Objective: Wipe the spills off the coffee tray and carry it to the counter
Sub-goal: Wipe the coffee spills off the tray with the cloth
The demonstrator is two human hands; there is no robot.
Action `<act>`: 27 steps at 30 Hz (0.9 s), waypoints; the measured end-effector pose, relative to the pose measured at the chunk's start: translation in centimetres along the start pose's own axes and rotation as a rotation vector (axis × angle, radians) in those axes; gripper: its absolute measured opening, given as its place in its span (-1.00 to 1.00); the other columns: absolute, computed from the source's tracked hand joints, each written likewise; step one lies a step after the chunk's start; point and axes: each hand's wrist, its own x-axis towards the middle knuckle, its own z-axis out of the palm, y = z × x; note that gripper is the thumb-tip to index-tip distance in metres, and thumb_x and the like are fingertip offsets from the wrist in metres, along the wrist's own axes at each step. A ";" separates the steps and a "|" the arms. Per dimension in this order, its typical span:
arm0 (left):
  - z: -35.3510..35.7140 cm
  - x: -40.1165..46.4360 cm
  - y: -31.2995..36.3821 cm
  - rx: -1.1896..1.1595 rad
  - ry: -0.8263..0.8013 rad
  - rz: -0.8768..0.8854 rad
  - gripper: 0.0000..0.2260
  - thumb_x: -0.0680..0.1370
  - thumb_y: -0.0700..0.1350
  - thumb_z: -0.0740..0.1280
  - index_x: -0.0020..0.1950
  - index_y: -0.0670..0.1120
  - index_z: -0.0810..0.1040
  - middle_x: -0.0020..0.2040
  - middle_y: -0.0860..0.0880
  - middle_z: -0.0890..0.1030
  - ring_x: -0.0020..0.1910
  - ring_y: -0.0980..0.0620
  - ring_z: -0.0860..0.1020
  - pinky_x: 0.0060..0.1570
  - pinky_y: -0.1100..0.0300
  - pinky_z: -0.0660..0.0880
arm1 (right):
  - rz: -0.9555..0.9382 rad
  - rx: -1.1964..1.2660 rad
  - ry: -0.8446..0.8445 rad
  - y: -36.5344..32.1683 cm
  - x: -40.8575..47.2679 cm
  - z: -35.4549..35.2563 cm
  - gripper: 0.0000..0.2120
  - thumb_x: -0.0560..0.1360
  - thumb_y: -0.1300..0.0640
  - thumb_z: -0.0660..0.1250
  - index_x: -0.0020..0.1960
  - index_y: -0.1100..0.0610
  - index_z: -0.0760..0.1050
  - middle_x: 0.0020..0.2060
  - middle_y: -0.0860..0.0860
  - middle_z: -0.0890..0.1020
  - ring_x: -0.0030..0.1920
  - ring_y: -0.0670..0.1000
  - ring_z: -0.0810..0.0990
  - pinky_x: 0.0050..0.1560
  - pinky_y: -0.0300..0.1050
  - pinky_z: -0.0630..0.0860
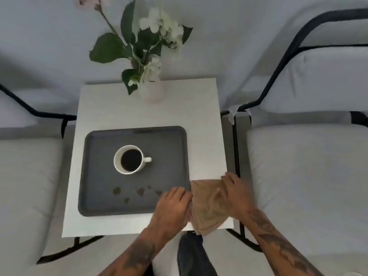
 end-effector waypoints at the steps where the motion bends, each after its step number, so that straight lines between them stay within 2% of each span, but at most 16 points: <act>1: 1.7 1.5 0.7 -0.012 -0.021 0.017 -0.83 0.42 -0.16 0.43 0.00 -0.14 0.64 -0.11 -0.08 0.65 -0.19 -0.06 0.62 -0.25 0.11 0.58 | -0.001 -0.001 0.027 0.8 0.7 0.8 -0.45 0.46 0.05 0.37 0.38 0.22 0.36 0.43 0.14 0.33 0.28 0.14 0.46 0.26 0.03 0.43; 3: 3.8 4.0 2.0 0.033 -0.024 0.058 -0.65 0.32 -0.21 0.54 0.08 -0.19 0.64 -0.02 -0.14 0.67 -0.10 -0.13 0.64 -0.16 0.03 0.60 | 0.026 0.071 0.100 1.2 1.3 1.5 -0.48 0.45 0.10 0.39 0.36 0.21 0.37 0.36 0.14 0.37 0.18 0.12 0.52 0.16 0.00 0.51; 6: 5.1 5.5 2.6 0.126 -0.082 0.043 -0.58 0.37 -0.12 0.50 0.20 -0.18 0.57 0.05 -0.14 0.65 -0.01 -0.13 0.61 -0.04 -0.01 0.56 | 0.077 0.119 0.115 1.0 1.3 2.3 -0.53 0.49 0.11 0.34 0.36 0.18 0.37 0.27 0.14 0.41 0.12 0.10 0.52 0.10 -0.04 0.54; 8: 5.2 5.6 2.4 0.180 -0.135 0.007 -0.51 0.38 -0.04 0.51 0.26 -0.18 0.55 0.03 -0.12 0.64 -0.01 -0.12 0.58 0.05 -0.02 0.53 | 0.076 0.138 0.124 1.2 1.1 2.6 -0.60 0.49 0.15 0.34 0.30 0.19 0.42 0.17 0.14 0.44 0.02 0.08 0.51 -0.02 -0.09 0.53; 11: 4.8 6.1 2.7 0.243 -0.206 0.053 -0.71 0.37 -0.06 0.49 0.04 -0.13 0.60 -0.08 -0.10 0.61 -0.06 -0.10 0.54 0.11 -0.04 0.50 | 0.044 0.124 0.135 1.8 0.6 2.9 -0.78 0.40 0.29 0.43 0.03 0.24 0.55 -0.01 0.16 0.49 -0.13 0.07 0.50 -0.18 -0.12 0.49; 14: 3.6 6.4 3.5 0.231 -0.281 0.053 -0.79 0.39 -0.05 0.47 -0.05 -0.13 0.62 -0.07 -0.11 0.63 0.00 -0.11 0.57 0.17 -0.08 0.52 | 0.049 0.153 0.151 2.4 -0.5 2.2 -0.82 0.46 0.32 0.31 0.05 0.18 0.52 0.12 0.14 0.45 0.04 0.13 0.50 -0.06 -0.03 0.52; 16: 2.9 5.7 4.5 0.076 -0.271 0.034 -0.77 0.47 -0.02 0.35 -0.01 -0.15 0.59 -0.06 -0.13 0.66 0.03 -0.12 0.60 0.24 -0.10 0.50 | 0.072 0.202 0.166 2.6 -1.9 0.8 -0.77 0.47 0.37 0.26 0.08 0.17 0.49 0.14 0.12 0.47 0.06 0.12 0.50 -0.04 -0.06 0.46; 18: 1.4 4.6 6.1 -0.140 -0.310 -0.004 -0.74 0.49 0.00 0.23 0.04 -0.15 0.49 -0.13 -0.12 0.66 -0.09 -0.12 0.62 0.24 -0.08 0.49 | 0.095 0.259 0.214 2.7 -3.5 -0.7 -0.71 0.43 0.45 0.28 0.08 0.19 0.51 0.03 0.13 0.56 -0.02 0.18 0.56 -0.05 -0.06 0.43; 19: 0.8 3.9 6.9 -0.218 -0.318 -0.003 -0.74 0.48 0.03 0.22 0.04 -0.12 0.44 -0.19 -0.08 0.66 -0.19 -0.08 0.62 0.15 0.00 0.53 | 0.086 0.261 0.256 2.4 -4.4 -1.6 -0.68 0.42 0.45 0.30 0.06 0.13 0.52 -0.03 0.10 0.59 -0.05 0.22 0.59 -0.06 -0.08 0.45; 20: -0.3 3.2 7.5 -0.297 -0.338 -0.035 -0.74 0.46 0.06 0.24 0.02 -0.08 0.42 -0.25 -0.02 0.65 -0.29 -0.02 0.60 -0.02 0.14 0.55 | 0.065 0.267 0.299 1.8 -5.1 -2.6 -0.65 0.43 0.41 0.32 0.04 0.00 0.53 -0.07 0.01 0.60 -0.07 0.19 0.61 -0.07 -0.15 0.47; 21: -1.6 2.7 7.8 -0.362 -0.319 -0.084 -0.74 0.44 0.08 0.28 0.01 -0.05 0.41 -0.29 0.02 0.64 -0.35 0.02 0.57 -0.19 0.24 0.48 | 0.041 0.279 0.332 0.7 -5.8 -3.8 -0.63 0.44 0.31 0.32 0.02 -0.17 0.50 -0.09 -0.12 0.60 -0.09 0.08 0.62 -0.07 -0.28 0.46; 22: -2.9 2.0 7.7 -0.460 -0.281 -0.189 -0.74 0.45 0.07 0.30 0.03 -0.04 0.40 -0.26 0.00 0.63 -0.33 0.01 0.55 -0.26 0.25 0.38 | 0.009 0.284 0.351 -0.6 -6.3 -4.9 -0.65 0.44 0.17 0.27 0.01 -0.30 0.46 -0.06 -0.22 0.59 -0.10 -0.08 0.60 -0.07 -0.38 0.45; 23: -3.7 1.1 7.6 -0.570 -0.263 -0.258 -0.77 0.51 0.03 0.28 0.08 -0.05 0.38 -0.18 -0.04 0.62 -0.28 -0.03 0.52 -0.23 0.21 0.34 | -0.024 0.277 0.355 -2.1 -6.7 -5.9 -0.67 0.42 0.06 0.21 0.00 -0.39 0.42 -0.01 -0.34 0.55 -0.07 -0.20 0.57 -0.06 -0.47 0.42; 25: -4.9 -0.7 6.6 -0.800 -0.215 -0.409 -0.83 0.57 0.01 0.19 0.12 0.01 0.32 -0.15 0.01 0.54 -0.22 0.02 0.44 -0.17 0.16 0.35 | -0.099 0.242 0.333 -5.3 -7.0 -7.2 -0.68 0.41 0.02 0.16 0.02 -0.40 0.39 0.01 -0.47 0.53 -0.01 -0.39 0.50 -0.03 -0.56 0.38; 27: -5.7 -2.2 4.0 -0.962 -0.146 -0.563 -0.90 0.58 0.03 0.19 0.05 0.10 0.30 -0.26 0.15 0.48 -0.29 0.16 0.43 -0.24 0.27 0.37 | -0.182 0.225 0.329 -8.8 -6.0 -7.0 -0.69 0.46 0.14 0.25 0.03 -0.28 0.45 -0.01 -0.32 0.59 0.03 -0.33 0.52 0.01 -0.51 0.37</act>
